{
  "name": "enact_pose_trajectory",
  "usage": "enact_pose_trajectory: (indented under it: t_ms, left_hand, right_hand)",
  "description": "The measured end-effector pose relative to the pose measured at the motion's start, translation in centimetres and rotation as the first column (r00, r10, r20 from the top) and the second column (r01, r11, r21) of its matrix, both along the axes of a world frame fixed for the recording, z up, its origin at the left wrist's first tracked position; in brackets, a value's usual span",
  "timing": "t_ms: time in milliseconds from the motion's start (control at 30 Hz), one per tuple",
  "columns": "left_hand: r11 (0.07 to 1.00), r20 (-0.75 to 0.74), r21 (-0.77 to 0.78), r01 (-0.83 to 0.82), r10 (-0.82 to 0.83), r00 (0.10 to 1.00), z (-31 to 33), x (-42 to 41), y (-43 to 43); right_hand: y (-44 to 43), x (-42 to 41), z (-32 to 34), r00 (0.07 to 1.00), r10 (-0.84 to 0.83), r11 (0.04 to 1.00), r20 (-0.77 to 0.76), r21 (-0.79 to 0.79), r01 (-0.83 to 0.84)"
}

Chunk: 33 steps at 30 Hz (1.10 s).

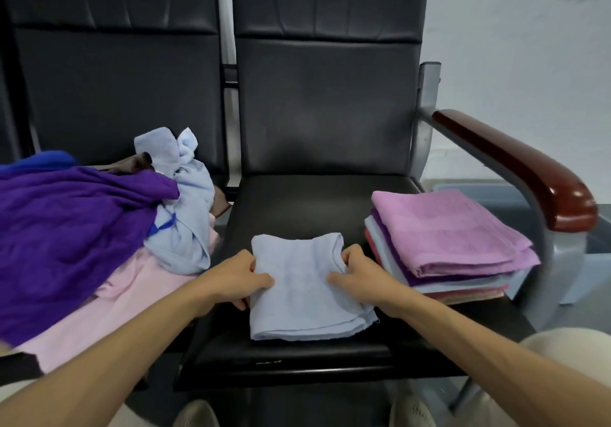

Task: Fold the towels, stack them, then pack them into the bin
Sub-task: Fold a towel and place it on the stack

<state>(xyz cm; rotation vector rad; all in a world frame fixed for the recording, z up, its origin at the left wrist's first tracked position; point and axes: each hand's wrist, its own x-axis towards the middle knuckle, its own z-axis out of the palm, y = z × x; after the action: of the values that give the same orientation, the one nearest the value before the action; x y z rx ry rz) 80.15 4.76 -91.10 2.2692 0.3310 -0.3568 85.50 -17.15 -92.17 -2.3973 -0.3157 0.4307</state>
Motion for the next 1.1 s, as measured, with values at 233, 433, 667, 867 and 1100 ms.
enact_pose_trajectory:
  t_ms: [233, 433, 667, 867, 1100]
  left_hand:
    - [0.966, 0.188, -0.228, -0.125, 0.17, 0.967, 1.2, -0.4, 0.1]
    - [0.95, 0.426, -0.3, -0.085, 0.214, 0.879, 5.5, 2.4, -5.0]
    - [0.928, 0.437, -0.371, 0.041, 0.136, 0.889, 8.7, 8.1, -15.4]
    - [0.909, 0.26, -0.414, 0.049, 0.067, 0.963, 6.3, 9.4, -19.5]
    - [0.902, 0.161, -0.417, 0.114, -0.05, 0.986, 6.4, 8.2, -18.5]
  right_hand:
    - [0.5, -0.1, 2.7, 0.947, 0.043, 0.992, 0.318, 0.097, -0.078]
    - [-4.9, 2.3, 8.4, 0.882, -0.117, 0.972, 0.457, 0.237, 0.006]
    - [-15.1, 5.1, 12.7, 0.823, -0.222, 0.975, 0.523, 0.099, 0.2]
    - [-18.2, 5.9, 10.1, 0.89, -0.151, 0.963, 0.429, -0.14, 0.231]
    - [-17.6, 6.0, 8.4, 0.855, 0.023, 0.855, 0.518, -0.453, 0.251]
